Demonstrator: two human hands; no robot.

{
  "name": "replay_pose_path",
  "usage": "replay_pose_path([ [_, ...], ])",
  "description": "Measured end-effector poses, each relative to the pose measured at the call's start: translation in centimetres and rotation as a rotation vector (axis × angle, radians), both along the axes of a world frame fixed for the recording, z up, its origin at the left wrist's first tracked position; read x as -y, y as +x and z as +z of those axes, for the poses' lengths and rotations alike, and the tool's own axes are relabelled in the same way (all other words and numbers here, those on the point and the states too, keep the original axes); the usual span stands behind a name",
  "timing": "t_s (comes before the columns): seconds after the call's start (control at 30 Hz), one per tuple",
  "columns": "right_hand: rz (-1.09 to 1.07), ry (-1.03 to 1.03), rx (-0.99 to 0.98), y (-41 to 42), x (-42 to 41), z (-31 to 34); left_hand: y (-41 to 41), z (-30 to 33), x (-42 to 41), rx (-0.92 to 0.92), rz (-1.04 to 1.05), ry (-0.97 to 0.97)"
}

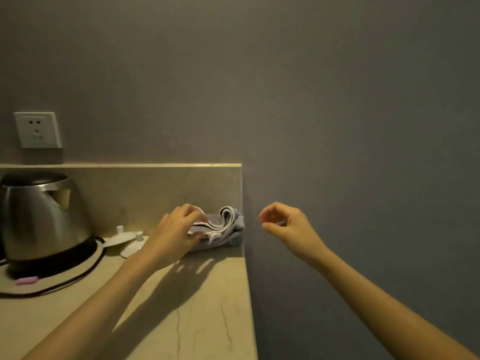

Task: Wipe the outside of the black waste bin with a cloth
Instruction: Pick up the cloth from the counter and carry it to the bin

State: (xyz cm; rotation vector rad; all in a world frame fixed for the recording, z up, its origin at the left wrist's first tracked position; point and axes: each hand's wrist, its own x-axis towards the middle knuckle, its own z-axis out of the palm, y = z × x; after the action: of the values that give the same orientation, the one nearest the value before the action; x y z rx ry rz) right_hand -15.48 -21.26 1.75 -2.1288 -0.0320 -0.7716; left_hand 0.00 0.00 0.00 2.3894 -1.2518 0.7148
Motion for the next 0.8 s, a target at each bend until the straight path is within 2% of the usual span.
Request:
replay_pose_path([
  [0.1,-0.044,-0.341,0.011,2.0,-1.2,-0.9,1.5,-0.5,-0.7,-0.031,0.037,-0.005],
  [0.27,-0.085,-0.944,0.003,5.8,-2.3,-3.5,3.7,-2.3,-1.2,-0.121,0.081,0.156],
  [0.37,-0.093,-1.166,-0.014,7.7,-2.5,-4.6,4.5,-3.4,-1.2,-0.090,0.073,0.196],
  [0.43,-0.116,-1.248,-0.010,8.7,-2.4,-5.1,5.0,-3.7,-1.0,-0.035,0.080,0.216],
  [0.63,-0.184,-1.301,-0.001,11.4,-1.6,-5.2,6.5,-3.8,-0.4,0.174,0.119,0.295],
  [0.8,-0.221,-1.341,0.003,12.7,-0.9,-5.0,7.3,-3.1,0.0,0.246,0.102,0.305],
])
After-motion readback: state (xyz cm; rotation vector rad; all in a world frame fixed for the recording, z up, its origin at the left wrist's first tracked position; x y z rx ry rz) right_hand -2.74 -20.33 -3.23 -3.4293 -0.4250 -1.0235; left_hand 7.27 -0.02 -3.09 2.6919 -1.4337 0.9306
